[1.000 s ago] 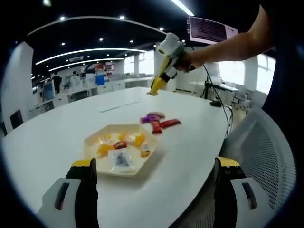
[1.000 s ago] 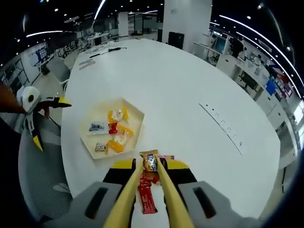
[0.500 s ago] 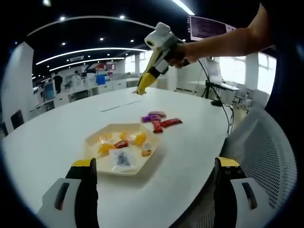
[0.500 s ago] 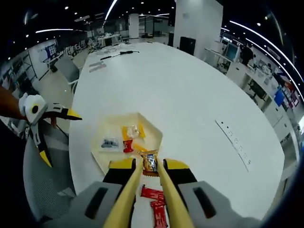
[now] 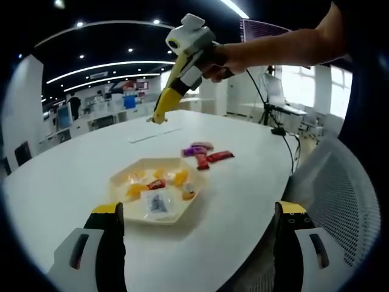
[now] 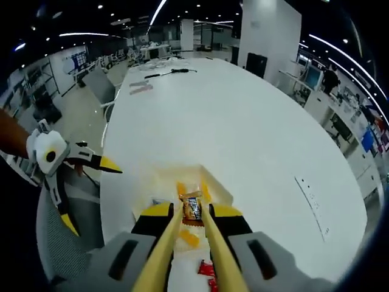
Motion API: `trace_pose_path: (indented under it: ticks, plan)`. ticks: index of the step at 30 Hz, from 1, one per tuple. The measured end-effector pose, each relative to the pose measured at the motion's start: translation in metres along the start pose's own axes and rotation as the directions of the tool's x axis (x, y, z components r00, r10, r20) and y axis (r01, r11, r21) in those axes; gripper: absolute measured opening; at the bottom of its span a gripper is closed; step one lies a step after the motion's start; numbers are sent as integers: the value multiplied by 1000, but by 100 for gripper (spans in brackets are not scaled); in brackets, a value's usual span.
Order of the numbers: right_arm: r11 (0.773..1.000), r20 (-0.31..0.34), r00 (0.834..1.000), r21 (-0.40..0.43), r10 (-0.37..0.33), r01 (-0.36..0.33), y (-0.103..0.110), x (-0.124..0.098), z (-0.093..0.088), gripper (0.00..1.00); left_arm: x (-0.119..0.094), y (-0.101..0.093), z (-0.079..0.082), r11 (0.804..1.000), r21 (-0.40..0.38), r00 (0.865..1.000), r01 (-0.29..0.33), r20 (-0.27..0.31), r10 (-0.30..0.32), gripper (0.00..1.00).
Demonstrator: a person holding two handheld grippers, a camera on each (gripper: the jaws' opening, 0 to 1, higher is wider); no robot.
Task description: Place the target food into the container with the food tongs after gripping and lifting it, then release it inside without dropping or visibly crushing the food.
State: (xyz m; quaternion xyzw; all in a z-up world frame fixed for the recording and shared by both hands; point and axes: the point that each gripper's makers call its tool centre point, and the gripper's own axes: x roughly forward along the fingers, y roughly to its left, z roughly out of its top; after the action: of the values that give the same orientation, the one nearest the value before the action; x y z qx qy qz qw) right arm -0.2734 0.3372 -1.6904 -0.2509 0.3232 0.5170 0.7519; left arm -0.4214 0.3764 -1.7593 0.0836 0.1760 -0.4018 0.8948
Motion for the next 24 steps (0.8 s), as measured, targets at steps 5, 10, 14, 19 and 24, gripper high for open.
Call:
trace_pose_path:
  ticks: [5, 10, 14, 19, 24]
  plan:
    - [1000, 1, 1000, -11, 12, -12, 4, 4, 5, 21, 0, 1, -1, 1000, 2, 1000, -2, -5, 2, 99]
    - [1000, -3, 1000, -17, 17, -17, 5, 5, 5, 22, 0, 2, -2, 1000, -1, 1000, -5, -7, 5, 99]
    - [1000, -4, 1000, -15, 20, -20, 5, 5, 4, 21, 0, 1, -2, 1000, 2, 1000, -4, -9, 4, 99]
    - [1000, -2, 1000, -23, 22, -22, 5, 5, 5, 22, 1, 1, -3, 1000, 1, 1000, -2, -15, 2, 99]
    - [999, 24, 1000, -38, 20, -20, 1, 2, 9, 24, 2, 0, -5, 1000, 3, 1000, 5, -20, -5, 99]
